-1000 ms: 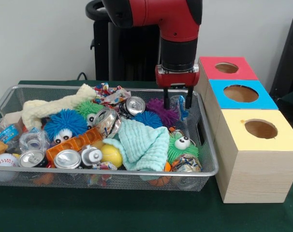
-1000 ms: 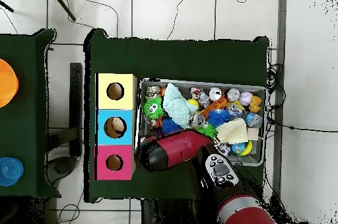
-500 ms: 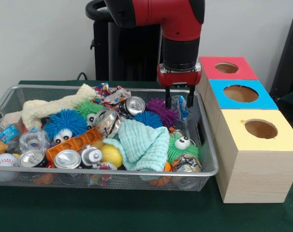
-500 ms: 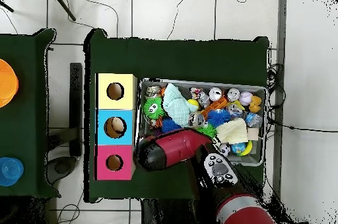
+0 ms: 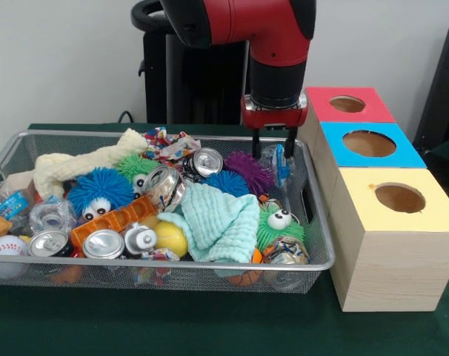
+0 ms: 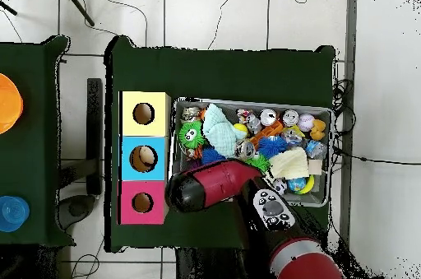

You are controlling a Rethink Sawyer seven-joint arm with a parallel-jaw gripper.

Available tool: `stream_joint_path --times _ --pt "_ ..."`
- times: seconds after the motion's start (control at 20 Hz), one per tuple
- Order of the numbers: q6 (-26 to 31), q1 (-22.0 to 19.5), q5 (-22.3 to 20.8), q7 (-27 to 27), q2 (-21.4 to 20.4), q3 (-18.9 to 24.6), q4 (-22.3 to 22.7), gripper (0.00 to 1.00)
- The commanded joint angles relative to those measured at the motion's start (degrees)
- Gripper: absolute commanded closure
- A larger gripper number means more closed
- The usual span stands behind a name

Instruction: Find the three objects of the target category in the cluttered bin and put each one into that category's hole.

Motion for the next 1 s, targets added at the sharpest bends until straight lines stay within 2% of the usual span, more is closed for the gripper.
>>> stream_joint_path --times 0.05,0.75,1.0 --pt "9.11 -1.29 -3.95 -13.07 1.34 5.36 2.03 0.0" --pt "8.84 -3.08 -3.26 -11.47 -2.8 8.39 3.52 0.0" --pt "7.91 -3.72 -4.77 -11.37 -2.48 8.08 4.78 0.0"
